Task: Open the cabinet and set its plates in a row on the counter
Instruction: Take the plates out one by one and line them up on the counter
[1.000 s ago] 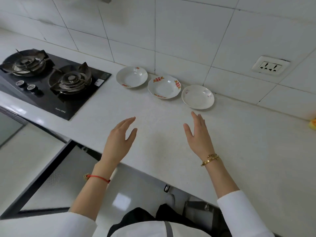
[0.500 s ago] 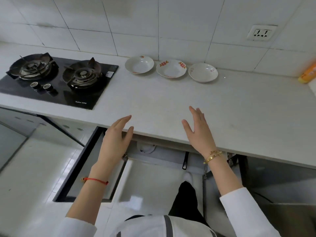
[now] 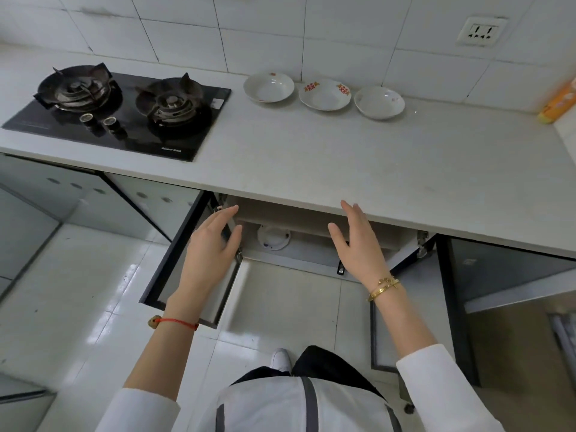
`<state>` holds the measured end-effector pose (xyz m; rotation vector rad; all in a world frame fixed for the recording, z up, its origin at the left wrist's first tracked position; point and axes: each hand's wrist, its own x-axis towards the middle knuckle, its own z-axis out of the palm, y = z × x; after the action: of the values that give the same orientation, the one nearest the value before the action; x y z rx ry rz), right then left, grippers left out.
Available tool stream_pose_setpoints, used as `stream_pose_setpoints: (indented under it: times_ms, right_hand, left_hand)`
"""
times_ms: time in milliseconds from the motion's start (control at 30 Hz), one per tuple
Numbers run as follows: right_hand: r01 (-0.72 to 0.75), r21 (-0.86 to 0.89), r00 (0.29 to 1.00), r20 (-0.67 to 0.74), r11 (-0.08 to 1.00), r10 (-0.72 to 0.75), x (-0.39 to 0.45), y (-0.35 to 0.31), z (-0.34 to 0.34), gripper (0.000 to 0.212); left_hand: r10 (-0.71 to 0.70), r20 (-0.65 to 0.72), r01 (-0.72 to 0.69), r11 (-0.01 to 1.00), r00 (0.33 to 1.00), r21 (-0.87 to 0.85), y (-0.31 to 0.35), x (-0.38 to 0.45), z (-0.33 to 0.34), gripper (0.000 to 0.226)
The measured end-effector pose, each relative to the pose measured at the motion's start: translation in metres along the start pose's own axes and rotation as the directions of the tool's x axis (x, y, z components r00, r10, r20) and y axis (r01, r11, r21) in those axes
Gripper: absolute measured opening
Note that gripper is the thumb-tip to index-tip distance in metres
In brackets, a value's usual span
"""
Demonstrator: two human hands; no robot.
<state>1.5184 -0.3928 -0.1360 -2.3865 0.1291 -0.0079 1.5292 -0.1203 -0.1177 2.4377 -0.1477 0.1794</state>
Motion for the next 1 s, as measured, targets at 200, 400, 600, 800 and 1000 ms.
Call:
stream_pose_setpoints:
  times_ms: [200,400,600,800,1000]
  right_hand:
    - [0.046,0.008,0.999,0.013,0.999,-0.046,-0.013,0.003,0.002,0.058]
    - [0.052,0.021,0.995,0.082,0.998,-0.054,-0.015,0.01,-0.002,0.057]
    - [0.102,0.008,0.989,0.109,0.995,-0.102,-0.009,0.014,-0.003,0.057]
    - [0.115,0.005,0.98,0.161,0.993,-0.114,0.01,0.024,0.014,0.056]
    - [0.091,0.014,0.977,0.191,0.996,-0.091,0.042,0.056,0.061,0.054]
  left_hand:
    - [-0.015,-0.026,0.015,1.0,1.0,0.009,0.008,-0.02,0.001,0.04]
    - [-0.056,-0.048,0.056,0.998,0.997,0.0,0.015,-0.039,0.008,0.04]
    - [-0.128,-0.063,0.129,0.992,0.99,0.003,0.012,-0.052,0.018,0.039]
    - [-0.16,-0.037,0.161,0.987,0.986,0.02,-0.003,-0.043,0.041,0.039]
    - [-0.17,-0.03,0.171,0.985,0.985,0.033,-0.044,-0.016,0.084,0.039]
